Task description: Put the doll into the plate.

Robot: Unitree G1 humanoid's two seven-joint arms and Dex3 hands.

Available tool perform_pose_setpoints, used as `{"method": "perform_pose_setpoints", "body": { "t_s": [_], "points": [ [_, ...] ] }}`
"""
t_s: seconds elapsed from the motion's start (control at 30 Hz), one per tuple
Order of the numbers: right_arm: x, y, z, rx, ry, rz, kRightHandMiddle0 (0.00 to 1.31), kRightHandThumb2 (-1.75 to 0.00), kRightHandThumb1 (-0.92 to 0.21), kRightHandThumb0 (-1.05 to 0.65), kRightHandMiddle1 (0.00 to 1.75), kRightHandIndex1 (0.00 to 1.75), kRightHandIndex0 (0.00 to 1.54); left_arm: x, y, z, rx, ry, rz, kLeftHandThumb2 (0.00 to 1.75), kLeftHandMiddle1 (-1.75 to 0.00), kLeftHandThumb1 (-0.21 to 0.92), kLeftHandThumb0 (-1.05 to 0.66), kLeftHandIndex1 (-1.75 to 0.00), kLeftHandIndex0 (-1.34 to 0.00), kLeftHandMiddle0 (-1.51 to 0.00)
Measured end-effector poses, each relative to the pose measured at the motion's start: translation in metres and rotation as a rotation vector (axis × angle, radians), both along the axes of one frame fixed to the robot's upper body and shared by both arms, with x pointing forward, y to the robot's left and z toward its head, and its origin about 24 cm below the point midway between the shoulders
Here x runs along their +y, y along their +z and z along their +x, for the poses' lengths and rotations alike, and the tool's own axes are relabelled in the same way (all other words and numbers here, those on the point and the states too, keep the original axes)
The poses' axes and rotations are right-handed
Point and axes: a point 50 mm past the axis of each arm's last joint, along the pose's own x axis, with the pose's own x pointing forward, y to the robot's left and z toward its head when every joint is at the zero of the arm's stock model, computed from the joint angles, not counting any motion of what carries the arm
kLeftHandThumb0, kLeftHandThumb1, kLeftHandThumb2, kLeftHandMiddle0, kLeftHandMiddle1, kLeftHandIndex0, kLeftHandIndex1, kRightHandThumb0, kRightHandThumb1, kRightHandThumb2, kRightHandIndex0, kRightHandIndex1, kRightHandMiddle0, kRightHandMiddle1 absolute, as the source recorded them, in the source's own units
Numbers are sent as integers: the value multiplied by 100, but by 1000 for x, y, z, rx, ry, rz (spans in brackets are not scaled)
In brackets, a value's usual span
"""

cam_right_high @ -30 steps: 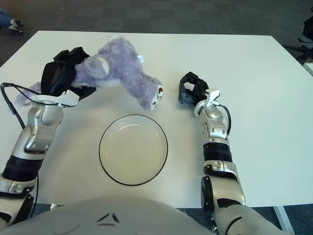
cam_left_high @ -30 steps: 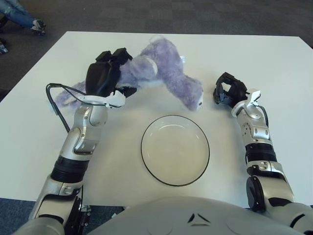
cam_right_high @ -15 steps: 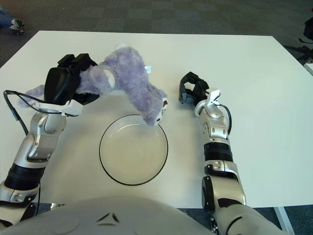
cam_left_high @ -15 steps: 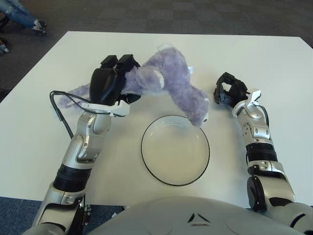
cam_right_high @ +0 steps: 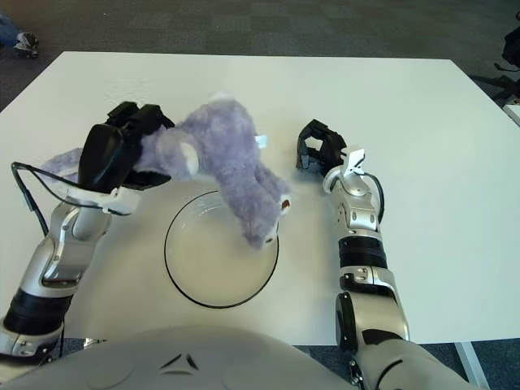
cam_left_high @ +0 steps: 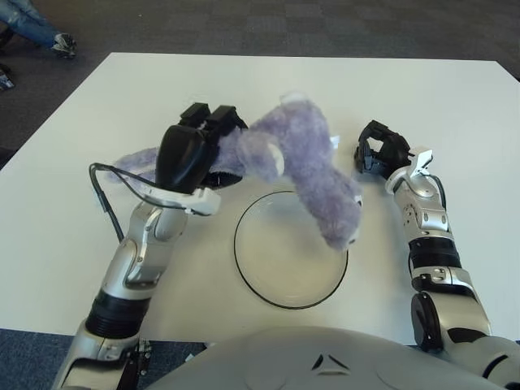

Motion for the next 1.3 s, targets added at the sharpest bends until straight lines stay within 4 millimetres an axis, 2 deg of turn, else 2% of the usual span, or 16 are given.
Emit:
{"method": "perform_pose_setpoints", "body": {
  "t_s": [0.67, 1.3],
  "points": [
    [0, -2, 2, -20, 34, -13, 66, -138, -26, -50, 175, 175, 118, -11, -13, -24, 248, -219, 9, 157, -175, 11, 56, -175, -98, -78],
    [1, -1, 5, -21, 50, -15, 65, -137, -27, -50, 175, 175, 116, -12, -12, -27, 302, -270, -27, 155, -175, 12, 55, -175, -97, -77]
  ]
}}
